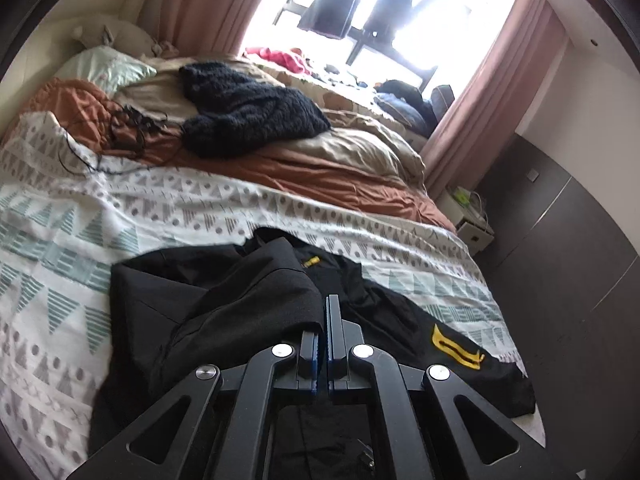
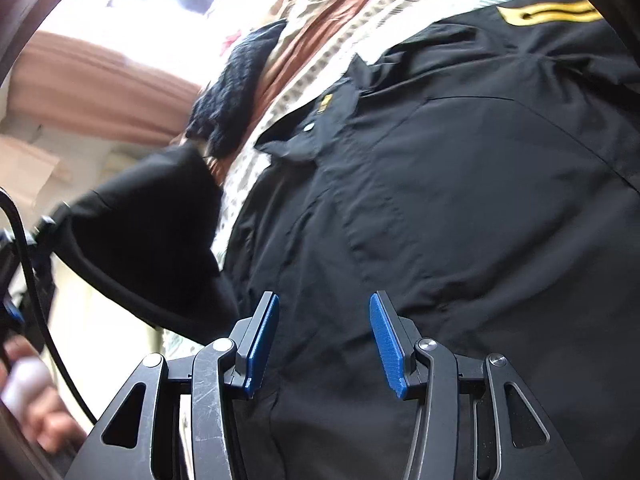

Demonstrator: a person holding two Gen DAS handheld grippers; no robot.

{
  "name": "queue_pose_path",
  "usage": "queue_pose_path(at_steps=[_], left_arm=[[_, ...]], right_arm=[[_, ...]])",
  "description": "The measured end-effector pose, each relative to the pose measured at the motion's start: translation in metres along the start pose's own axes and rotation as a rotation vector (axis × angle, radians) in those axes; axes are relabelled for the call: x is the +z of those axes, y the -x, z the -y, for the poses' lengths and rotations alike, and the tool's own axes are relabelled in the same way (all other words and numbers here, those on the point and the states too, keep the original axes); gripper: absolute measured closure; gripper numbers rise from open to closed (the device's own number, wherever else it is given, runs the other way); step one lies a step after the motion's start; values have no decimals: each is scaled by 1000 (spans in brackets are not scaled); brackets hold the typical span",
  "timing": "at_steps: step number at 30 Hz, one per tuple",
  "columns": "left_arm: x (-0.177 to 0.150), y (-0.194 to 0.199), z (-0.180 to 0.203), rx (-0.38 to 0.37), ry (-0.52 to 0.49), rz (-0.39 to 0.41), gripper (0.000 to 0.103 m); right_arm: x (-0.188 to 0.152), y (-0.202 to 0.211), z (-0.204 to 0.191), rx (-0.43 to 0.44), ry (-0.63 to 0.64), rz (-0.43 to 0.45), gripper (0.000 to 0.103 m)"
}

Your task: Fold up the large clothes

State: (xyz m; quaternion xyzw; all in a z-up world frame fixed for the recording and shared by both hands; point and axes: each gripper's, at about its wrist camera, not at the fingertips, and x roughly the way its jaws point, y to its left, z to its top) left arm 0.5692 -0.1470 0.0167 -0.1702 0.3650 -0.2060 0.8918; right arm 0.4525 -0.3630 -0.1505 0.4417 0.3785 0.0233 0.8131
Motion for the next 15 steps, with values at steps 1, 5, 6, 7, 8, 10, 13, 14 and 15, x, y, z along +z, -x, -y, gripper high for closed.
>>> queue_pose_path(at_steps=[1,5,6,7,8,10,13,14,15], left_arm=[[-7,-10,-2,-22,20,-34,103],[-38,-51,-9,-85,88,-192,100],[-45,-56,-11,-91,96,-213,92],[-51,-58,-13,-91,107,-228,71],[-55,-60,-14,-90,119,-236,54],[-62,-54,-19,-117,155,-226,4],[-74,-37,-26,-165,227,-165,2],[-77,-32,-28,-166,256,-142,2],[-83,-21,-32,-156,290,-109,2]], right_arm=[[3,1,5,6,-22,0,55],[12,11,25,15,-84,30,55],[16,14,28,18,-96,42,55],[19,18,33,20,-110,56,55],[21,21,36,20,-123,68,55],[24,27,44,14,-145,91,55],[28,31,49,14,-158,100,55],[29,30,50,16,-162,104,55],[30,31,49,15,-160,108,55]])
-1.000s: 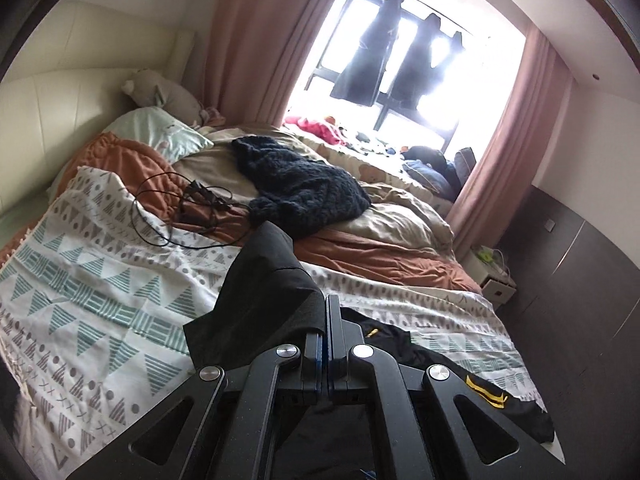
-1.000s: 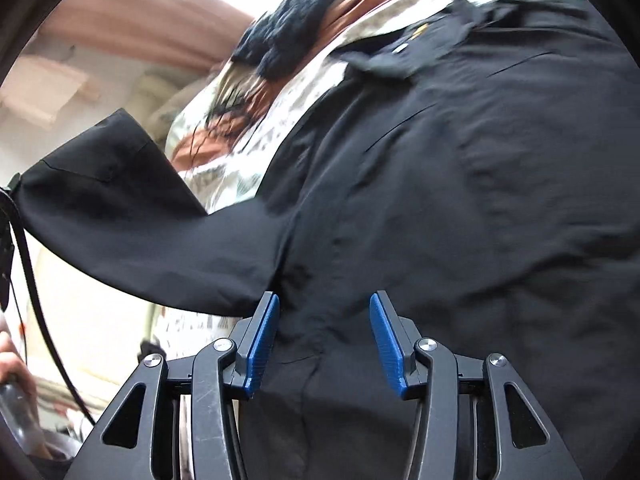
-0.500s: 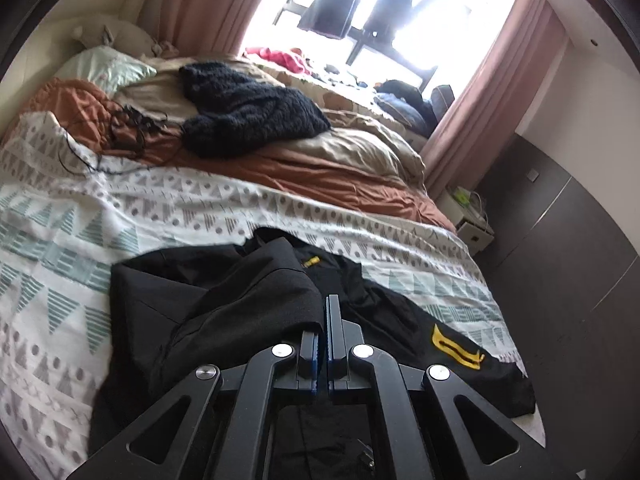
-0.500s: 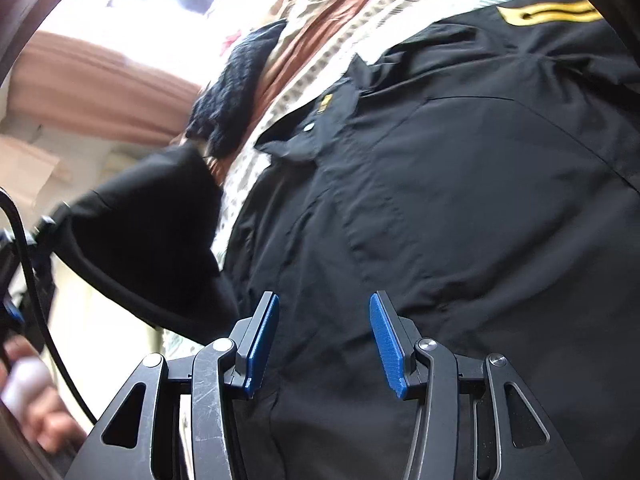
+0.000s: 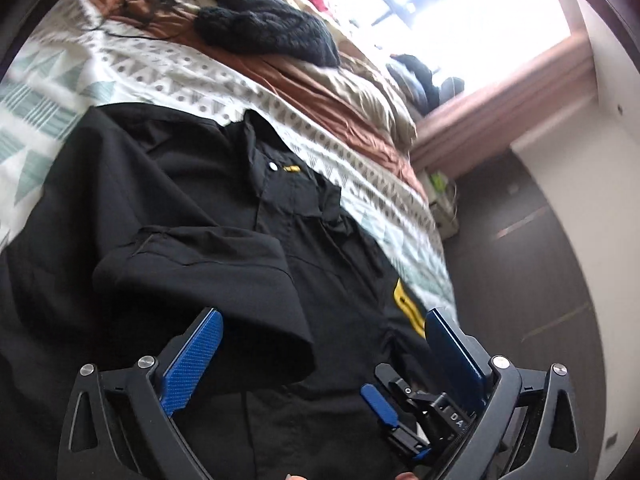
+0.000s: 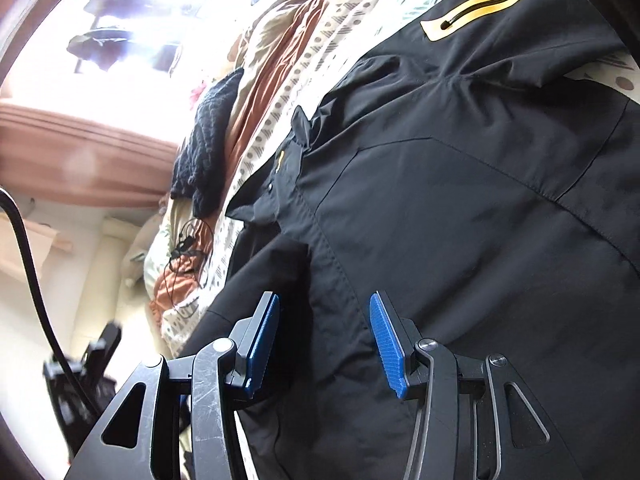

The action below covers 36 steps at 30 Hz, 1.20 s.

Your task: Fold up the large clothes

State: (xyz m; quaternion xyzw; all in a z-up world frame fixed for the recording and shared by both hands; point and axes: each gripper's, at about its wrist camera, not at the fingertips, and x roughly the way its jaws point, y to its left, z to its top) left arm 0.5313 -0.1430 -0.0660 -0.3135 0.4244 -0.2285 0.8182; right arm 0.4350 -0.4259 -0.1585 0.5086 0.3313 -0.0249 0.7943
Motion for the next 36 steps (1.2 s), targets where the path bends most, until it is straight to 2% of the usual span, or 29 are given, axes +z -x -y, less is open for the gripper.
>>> queue_pose_path(at_steps=[3,8,9,10,11,13,16,18,19,21,27,36], left_arm=[[-16,26,-6,6,51,104,2],[-34,64,-23,154,76,267,2],[-33,70,-31,178,90,289,5],[-31,73,-39,189,102,299,13],[-27,75,-48,202,114,300,18],[-20,85,-67,233,132,294,34],[-15,100,-90,273,160,306,39],[-14,110,-105,270,183,305,45],[-13,114,-112,261,192,304,48],[-10,122,-120,264,182,305,48],[-1,136,-144,279,136,276,57],[6,137,-176,259,164,222,57]], right_arm=[[2,0,-4,-10,31,6,55],[-4,3,-20,-24,123,12,55],[-7,0,-27,-34,154,10,55],[-9,-3,-32,-41,182,4,55],[-12,-6,-38,-48,208,-2,55],[-21,-17,-51,-64,277,-26,55],[-38,-34,-73,-86,388,-75,55],[-51,-43,-88,-87,466,-92,55],[-59,-46,-98,-99,514,-89,48],[-74,-51,-111,-125,597,-89,36],[-110,-69,-134,-197,782,-92,36],[-149,-112,-136,-399,976,-139,36]])
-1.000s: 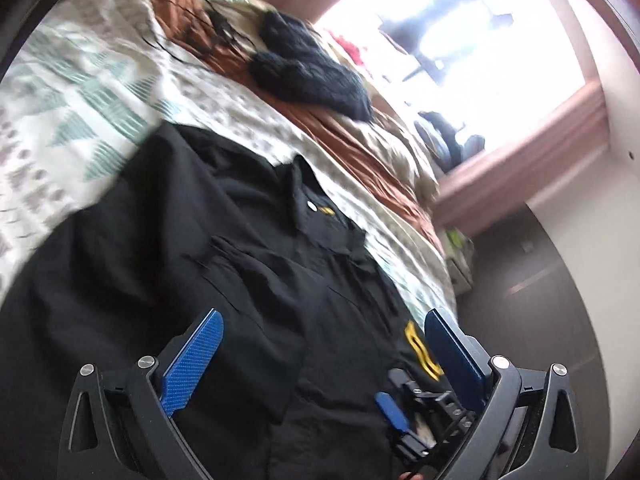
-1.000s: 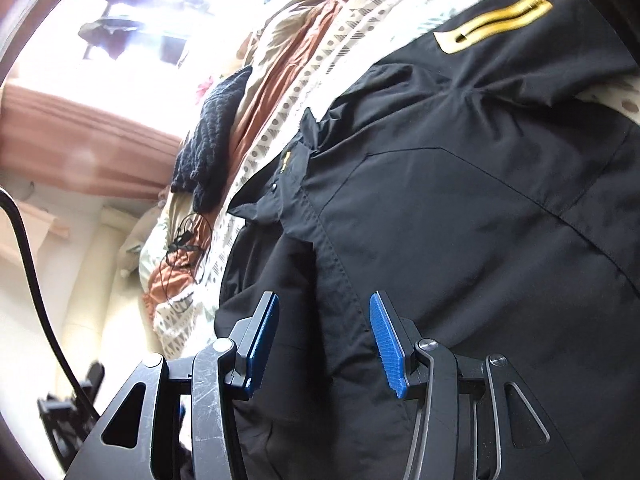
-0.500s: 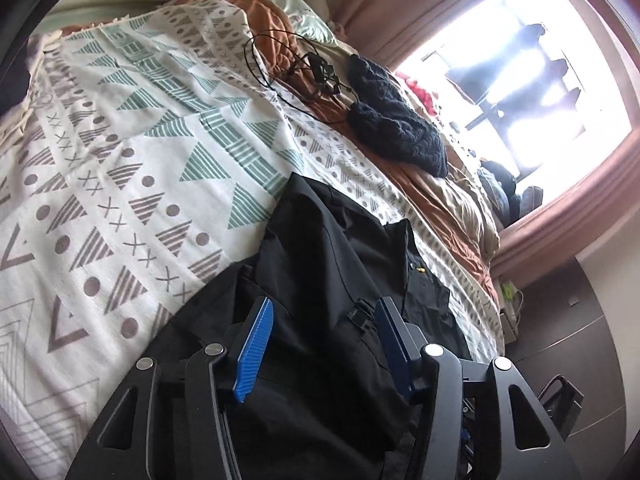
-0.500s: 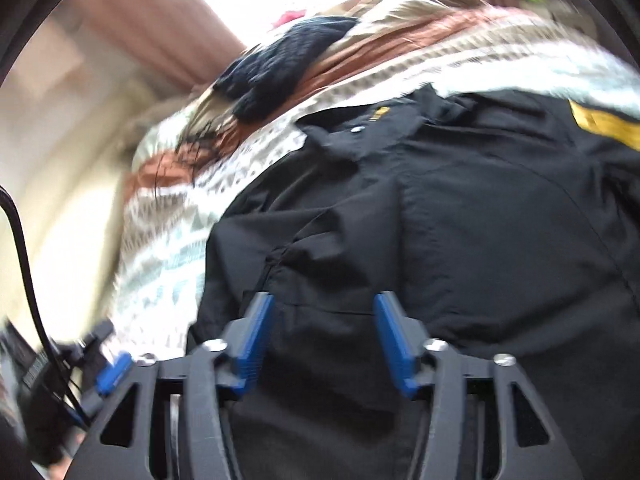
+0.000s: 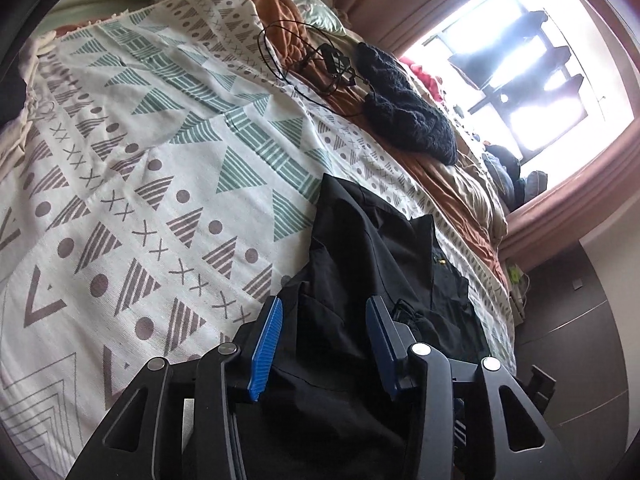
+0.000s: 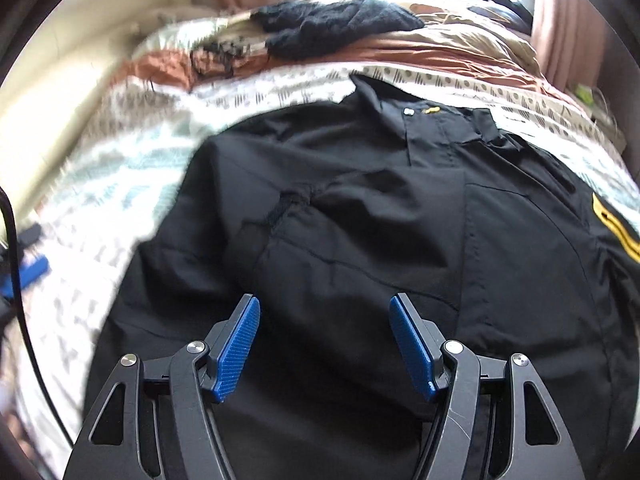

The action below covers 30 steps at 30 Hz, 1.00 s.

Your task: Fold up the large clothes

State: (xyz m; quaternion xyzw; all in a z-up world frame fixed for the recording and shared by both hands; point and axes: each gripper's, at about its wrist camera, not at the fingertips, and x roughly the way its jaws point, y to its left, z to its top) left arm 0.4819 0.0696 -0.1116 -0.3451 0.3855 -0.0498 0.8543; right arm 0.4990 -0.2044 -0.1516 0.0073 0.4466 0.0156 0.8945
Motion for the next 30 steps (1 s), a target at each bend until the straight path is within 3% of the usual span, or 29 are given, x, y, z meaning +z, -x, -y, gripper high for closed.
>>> queue_pose_path(at_steps=[6,8,10,15,19,23,24,26,27,30], left_arm=[[3,-3,-8,-16,23,-24,57],[4,-3,-7,-20,17,-28,57],[3,-5,-6,-15,10,-36,57],[-1,-11,-3,-5,-1,-49,57],[-3,-16,1,22,-20,-51,57],[-7,-23,7,48,-51,-60,57],[-8,-25,9,54,-61,-62,57],[-10,-29,14,64,-79,-66,57],[-12,-31,16,66,-88,-71,57],[-16,-35,21,67,-114,-85,57]], right_arm=[[-8,-29,-19,-134,125,-55,36],[-7,-31,-20,-149,135,-47,42],[-5,-25,-14,-122,108,-22,99],[6,3,19,-32,-28,71,100],[12,36,73,52,-220,184,100],[3,53,139,77,-450,256,100],[-1,51,155,76,-515,249,97],[-10,43,185,59,-636,187,76],[-12,39,196,52,-671,154,59],[-26,34,216,89,-744,129,55]])
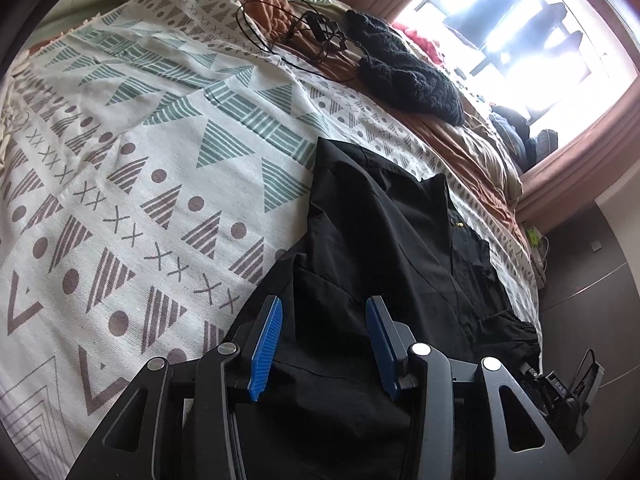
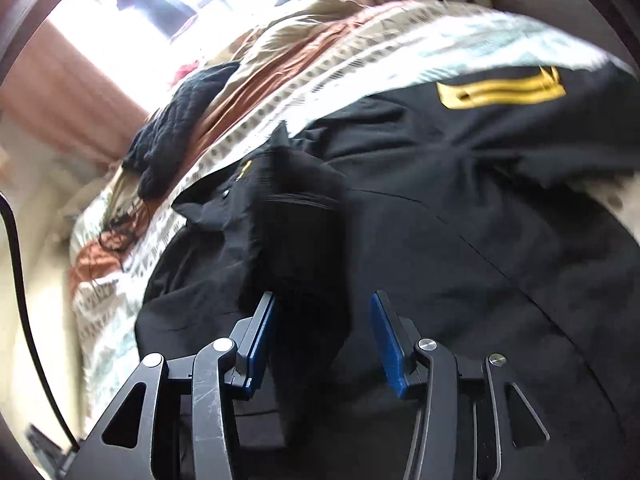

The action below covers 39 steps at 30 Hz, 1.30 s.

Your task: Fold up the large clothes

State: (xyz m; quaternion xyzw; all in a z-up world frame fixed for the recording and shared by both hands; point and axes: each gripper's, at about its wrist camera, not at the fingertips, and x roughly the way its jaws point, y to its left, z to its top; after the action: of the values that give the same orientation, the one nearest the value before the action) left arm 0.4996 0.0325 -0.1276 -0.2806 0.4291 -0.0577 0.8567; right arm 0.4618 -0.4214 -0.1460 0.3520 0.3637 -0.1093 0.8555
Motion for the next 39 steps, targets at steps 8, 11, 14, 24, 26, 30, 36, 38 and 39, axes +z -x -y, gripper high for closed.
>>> queue_pose_path(at_steps=[8,11,14,24,26,30,36,38,39], left_arm=[[-4,-10,-2,60,-61,-17,57],[-3,-14,-3,82,-80,-21,57],[-2,-20,-3,90,-98,-29,57],[-2,-47,-1,173,-183,-61,68],[-3,-54,-1,184,-199,-76,68],[-5,-69,-4,224,-229,-102,69],[-5,-77,-4,278,-260,-98,71],[-5,-78,-4,282,-257,-96,71],[-5,-77,-4,280,-252,-94,71]], right_arm=[[-7,-12,52,71,-185,-113,55],[-4,-7,68,87,-259,-82,55],[1,-7,69,58,-220,-80,55],[14,-24,78,82,-103,-84,93],[21,-27,84,98,-99,-71,93],[38,-30,86,106,-91,-37,94],[59,-39,78,131,-69,3,94],[64,-45,75,127,-53,6,94],[65,-47,76,126,-55,5,94]])
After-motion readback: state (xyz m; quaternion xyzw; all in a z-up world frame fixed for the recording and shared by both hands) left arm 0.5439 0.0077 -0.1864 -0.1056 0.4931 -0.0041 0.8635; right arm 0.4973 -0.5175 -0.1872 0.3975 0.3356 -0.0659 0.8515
